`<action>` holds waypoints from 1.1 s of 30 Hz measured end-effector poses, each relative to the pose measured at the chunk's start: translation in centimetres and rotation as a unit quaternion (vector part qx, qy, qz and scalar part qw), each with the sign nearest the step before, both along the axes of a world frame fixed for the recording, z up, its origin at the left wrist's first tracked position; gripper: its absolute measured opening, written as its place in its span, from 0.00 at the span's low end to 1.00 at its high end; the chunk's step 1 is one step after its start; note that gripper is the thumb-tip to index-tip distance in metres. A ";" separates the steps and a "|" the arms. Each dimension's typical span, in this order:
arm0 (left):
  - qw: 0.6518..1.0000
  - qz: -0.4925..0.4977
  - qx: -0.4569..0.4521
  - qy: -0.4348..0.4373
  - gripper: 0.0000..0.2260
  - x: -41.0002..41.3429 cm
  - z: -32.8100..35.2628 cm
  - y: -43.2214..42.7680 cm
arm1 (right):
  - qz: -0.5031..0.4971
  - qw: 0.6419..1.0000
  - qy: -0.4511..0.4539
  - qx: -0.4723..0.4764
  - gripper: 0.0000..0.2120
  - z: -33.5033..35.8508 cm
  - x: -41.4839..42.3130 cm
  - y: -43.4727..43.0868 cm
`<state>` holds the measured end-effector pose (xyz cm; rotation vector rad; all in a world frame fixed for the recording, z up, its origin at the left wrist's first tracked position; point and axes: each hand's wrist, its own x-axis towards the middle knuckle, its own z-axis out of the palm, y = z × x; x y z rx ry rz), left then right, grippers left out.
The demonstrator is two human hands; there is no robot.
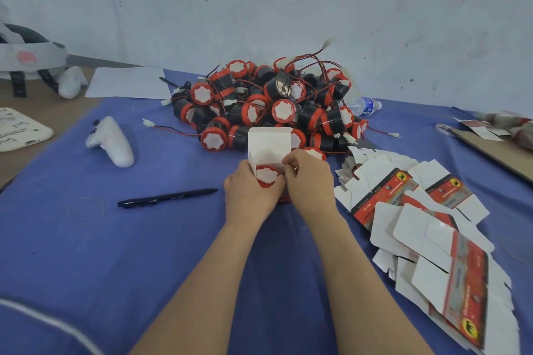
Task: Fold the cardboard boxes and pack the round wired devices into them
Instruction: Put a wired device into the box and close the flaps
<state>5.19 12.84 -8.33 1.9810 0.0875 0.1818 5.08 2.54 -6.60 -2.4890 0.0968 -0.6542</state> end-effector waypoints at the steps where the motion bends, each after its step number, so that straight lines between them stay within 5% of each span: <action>1: 1.000 0.002 0.003 0.001 0.24 0.0 0.0 0.0 | 0.007 1.000 0.014 0.006 0.10 0.3 0.0 -0.2; 6: 0.998 -0.004 0.055 0.013 0.32 0.0 -0.1 -0.3 | -0.012 0.998 0.040 0.045 0.11 1.0 -0.3 -0.7; 20: 0.996 0.017 0.089 0.015 0.26 0.4 -0.1 -0.9 | 0.056 0.952 0.266 -0.138 0.13 3.1 -0.9 -0.9; 23: 0.997 0.015 0.077 0.015 0.26 0.3 -0.1 -0.9 | 0.056 0.972 0.219 -0.069 0.14 2.6 -1.1 -1.3; 28: 0.997 0.011 0.079 0.006 0.25 0.2 -0.2 -0.8 | -0.062 0.992 -0.029 0.107 0.10 2.3 -0.8 -2.1; 33: 0.996 0.013 0.085 0.006 0.24 0.3 -0.2 -0.9 | -0.122 0.975 0.017 0.185 0.11 1.8 -0.1 -3.5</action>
